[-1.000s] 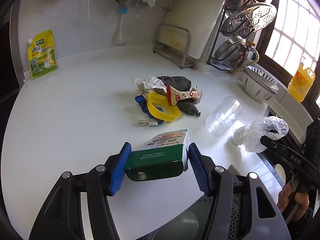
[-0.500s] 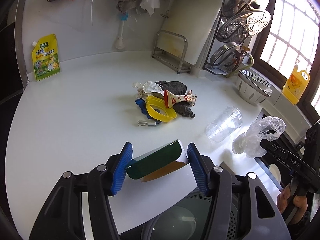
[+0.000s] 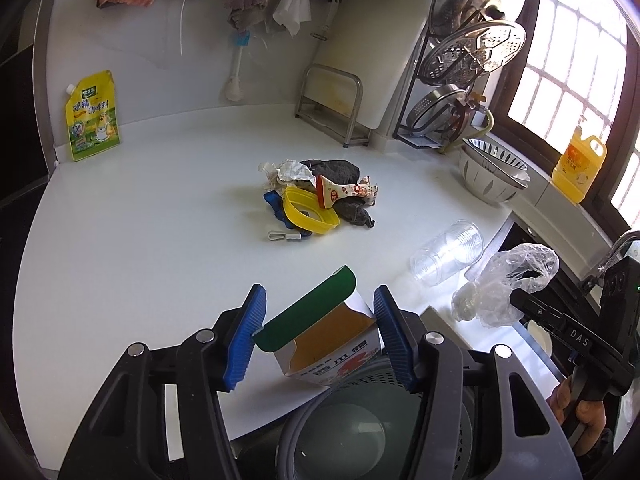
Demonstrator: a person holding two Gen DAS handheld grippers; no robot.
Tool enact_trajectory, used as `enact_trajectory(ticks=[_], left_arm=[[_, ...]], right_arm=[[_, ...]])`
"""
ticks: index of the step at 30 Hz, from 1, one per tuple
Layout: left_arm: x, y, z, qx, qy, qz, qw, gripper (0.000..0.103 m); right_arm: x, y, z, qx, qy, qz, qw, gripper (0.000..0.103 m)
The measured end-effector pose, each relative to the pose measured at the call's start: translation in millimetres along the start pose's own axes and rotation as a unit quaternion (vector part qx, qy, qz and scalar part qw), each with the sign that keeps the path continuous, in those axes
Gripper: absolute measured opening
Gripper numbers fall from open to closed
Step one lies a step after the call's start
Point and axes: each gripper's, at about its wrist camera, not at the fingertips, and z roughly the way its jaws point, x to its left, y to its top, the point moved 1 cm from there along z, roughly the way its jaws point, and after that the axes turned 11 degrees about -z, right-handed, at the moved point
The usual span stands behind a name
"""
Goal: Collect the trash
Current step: 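Carry the carton and plastic bag with both tools over the grey bin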
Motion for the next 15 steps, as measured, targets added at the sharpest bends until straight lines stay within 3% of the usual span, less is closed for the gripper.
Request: enact_trajectory(ticks=[15], left_arm=[[-24.5,-56.5,-37.2,0.015,-0.031,0.039,0.9987,0.054]], right_arm=[[29.5,-54.3,-37.2,0.017,0.011,-0.005,1.0,0.008]])
